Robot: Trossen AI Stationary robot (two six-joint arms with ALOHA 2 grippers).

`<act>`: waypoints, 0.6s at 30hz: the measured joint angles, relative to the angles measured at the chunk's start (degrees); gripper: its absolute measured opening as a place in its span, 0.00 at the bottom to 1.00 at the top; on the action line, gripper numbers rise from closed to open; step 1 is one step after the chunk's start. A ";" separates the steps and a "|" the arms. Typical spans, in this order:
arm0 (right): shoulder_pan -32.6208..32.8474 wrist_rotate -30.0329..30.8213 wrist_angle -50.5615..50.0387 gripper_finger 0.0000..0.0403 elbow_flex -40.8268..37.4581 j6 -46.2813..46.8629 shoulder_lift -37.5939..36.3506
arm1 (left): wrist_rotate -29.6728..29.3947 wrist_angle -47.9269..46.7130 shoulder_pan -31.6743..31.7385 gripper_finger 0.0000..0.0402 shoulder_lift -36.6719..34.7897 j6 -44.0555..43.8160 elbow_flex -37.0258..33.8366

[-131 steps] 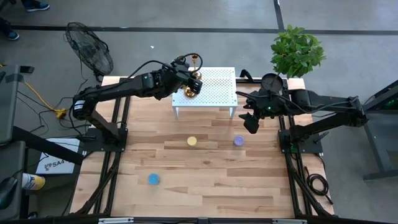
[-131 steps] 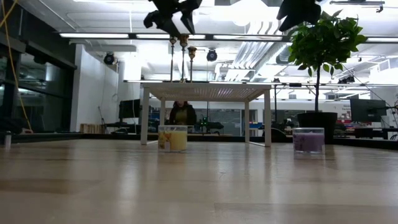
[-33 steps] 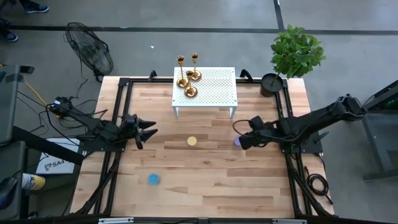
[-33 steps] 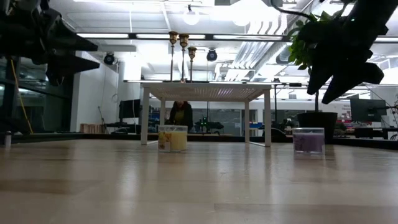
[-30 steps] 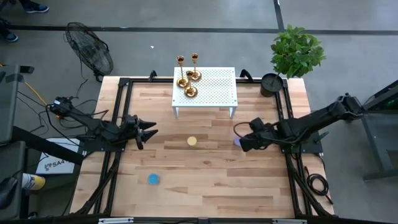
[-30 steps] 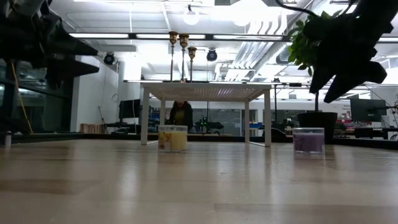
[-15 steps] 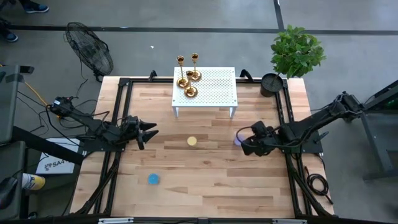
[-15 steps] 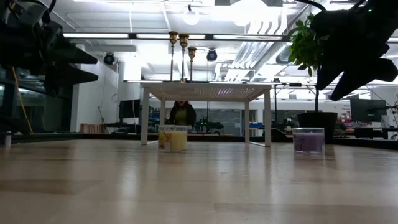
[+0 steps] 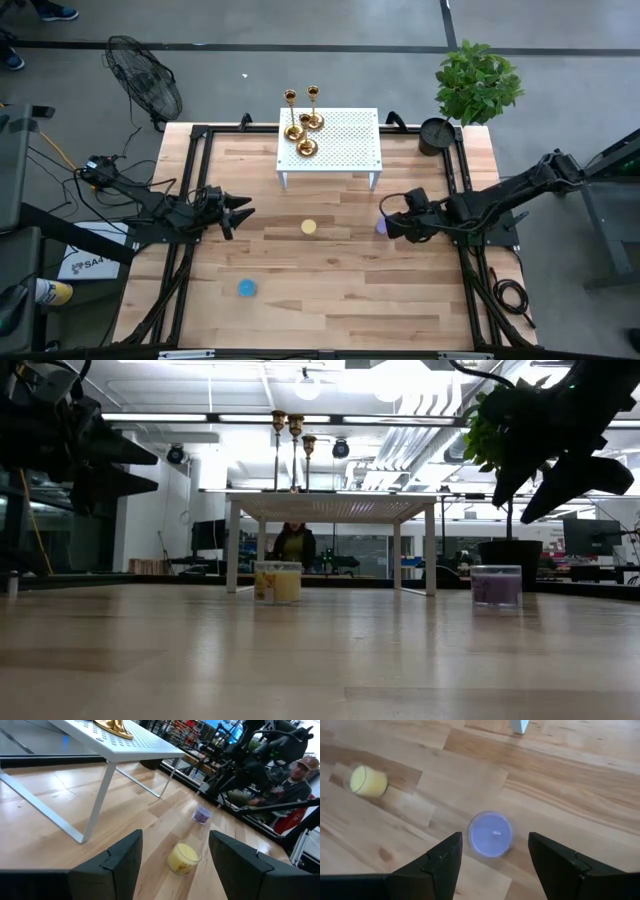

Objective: Pick & Place candle stick holders
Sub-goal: Put the purple scented candle on the shelf

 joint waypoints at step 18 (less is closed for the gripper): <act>-3.33 -6.52 1.64 0.55 0.01 -0.26 0.02 | 2.55 0.68 0.00 0.56 0.04 -1.05 0.02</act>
